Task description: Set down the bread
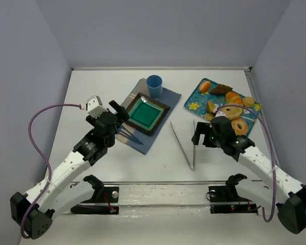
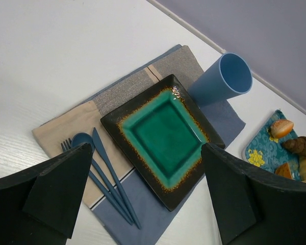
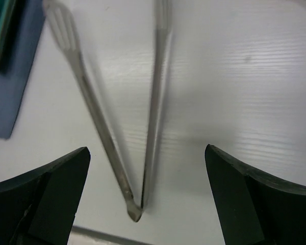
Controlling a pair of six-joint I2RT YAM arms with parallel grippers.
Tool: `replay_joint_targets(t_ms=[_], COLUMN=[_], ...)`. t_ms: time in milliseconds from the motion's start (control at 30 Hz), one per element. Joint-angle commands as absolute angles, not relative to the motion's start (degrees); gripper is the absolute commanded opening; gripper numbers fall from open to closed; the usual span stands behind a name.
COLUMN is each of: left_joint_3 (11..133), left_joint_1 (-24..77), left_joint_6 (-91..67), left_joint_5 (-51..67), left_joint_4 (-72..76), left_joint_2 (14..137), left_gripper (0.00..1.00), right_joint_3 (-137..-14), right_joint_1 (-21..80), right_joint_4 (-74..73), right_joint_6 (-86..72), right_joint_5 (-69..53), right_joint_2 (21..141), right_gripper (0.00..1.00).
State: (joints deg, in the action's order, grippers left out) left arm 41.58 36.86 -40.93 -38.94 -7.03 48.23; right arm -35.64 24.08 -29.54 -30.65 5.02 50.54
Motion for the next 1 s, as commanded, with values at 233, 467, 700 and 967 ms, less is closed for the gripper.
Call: replay_joint_targets(t_ms=[233, 467, 700, 967], left_joint_3=[40.9, 40.7, 40.7, 40.6], left_joint_1=[36.3, 36.2, 36.0, 36.0], left_joint_6=[-39.8, -39.9, -39.8, -39.7], left_joint_5=[-40.2, -40.7, -40.4, -40.9], left_joint_4=[-4.0, -3.9, -3.9, -4.1], left_joint_2=[48.3, 48.3, 48.5, 48.3], left_gripper=[0.99, 0.99, 0.99, 0.99], right_joint_3=[-46.7, -48.5, -49.2, -50.4], right_joint_1=[41.7, 42.4, 42.9, 42.9], right_joint_4=[-35.1, -35.6, -31.5, -28.8], right_joint_6=[-29.1, -29.9, -28.2, -30.5], right_joint_5=[12.7, 15.5, 14.2, 16.2], right_joint_2=[70.1, 78.9, 85.4, 91.7], right_gripper=[1.0, 1.0, 1.0, 0.98])
